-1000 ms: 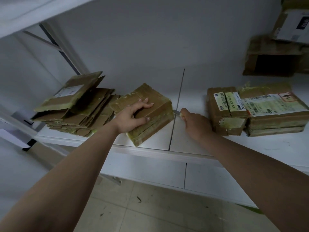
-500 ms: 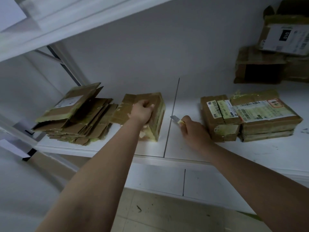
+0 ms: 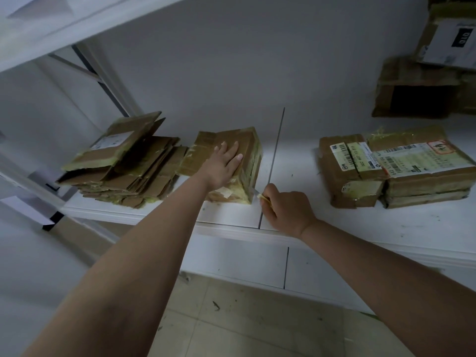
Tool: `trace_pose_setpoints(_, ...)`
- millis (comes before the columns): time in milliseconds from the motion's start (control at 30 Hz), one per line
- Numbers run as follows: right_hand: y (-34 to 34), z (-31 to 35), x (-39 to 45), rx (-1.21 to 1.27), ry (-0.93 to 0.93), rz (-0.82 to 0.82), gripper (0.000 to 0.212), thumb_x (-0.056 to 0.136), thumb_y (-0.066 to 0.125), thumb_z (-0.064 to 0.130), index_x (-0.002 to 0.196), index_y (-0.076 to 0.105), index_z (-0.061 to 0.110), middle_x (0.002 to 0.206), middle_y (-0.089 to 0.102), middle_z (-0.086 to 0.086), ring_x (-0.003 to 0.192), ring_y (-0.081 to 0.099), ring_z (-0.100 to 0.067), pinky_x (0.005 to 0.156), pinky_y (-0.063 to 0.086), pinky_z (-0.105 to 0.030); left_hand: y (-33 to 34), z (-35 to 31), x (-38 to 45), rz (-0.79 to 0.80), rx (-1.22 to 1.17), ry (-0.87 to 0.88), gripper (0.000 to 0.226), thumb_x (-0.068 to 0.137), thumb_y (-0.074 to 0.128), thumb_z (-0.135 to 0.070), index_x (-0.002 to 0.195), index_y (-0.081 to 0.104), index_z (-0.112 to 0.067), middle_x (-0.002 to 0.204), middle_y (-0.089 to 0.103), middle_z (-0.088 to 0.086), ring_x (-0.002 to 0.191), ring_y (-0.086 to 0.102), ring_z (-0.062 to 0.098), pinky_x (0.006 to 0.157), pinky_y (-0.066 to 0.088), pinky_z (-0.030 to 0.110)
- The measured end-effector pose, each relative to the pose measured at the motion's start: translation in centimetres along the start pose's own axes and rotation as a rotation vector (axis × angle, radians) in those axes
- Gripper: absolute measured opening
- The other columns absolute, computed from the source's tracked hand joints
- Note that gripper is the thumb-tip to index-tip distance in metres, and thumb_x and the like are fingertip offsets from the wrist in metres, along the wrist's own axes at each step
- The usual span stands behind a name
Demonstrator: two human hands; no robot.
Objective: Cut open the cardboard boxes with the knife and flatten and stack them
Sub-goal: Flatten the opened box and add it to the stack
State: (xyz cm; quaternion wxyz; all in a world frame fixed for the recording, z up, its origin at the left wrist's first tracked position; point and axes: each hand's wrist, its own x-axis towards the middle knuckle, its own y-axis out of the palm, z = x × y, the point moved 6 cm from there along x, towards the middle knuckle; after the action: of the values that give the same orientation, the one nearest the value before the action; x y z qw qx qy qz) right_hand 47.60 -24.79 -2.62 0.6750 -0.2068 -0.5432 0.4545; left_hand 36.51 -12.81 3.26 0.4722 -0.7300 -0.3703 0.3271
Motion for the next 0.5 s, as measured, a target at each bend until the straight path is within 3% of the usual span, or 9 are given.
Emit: trace_pose_setpoints(500,0.94,0.63,0.34,-0.001,0.032,-0.001,0.025,0.085,0.037,0.031,0.079,0.048,0.009,0.039,0.049,0.001,0.025,0.041,-0.025,0.039,0.021,-0.017,0.08,0.29,0.67,0.024,-0.005,0.013,0.055,0.103,0.026,-0.044,0.153,0.013,-0.026,0.162,0.003,0.009,0.149,-0.004,0.026,0.12,0.004,0.043)
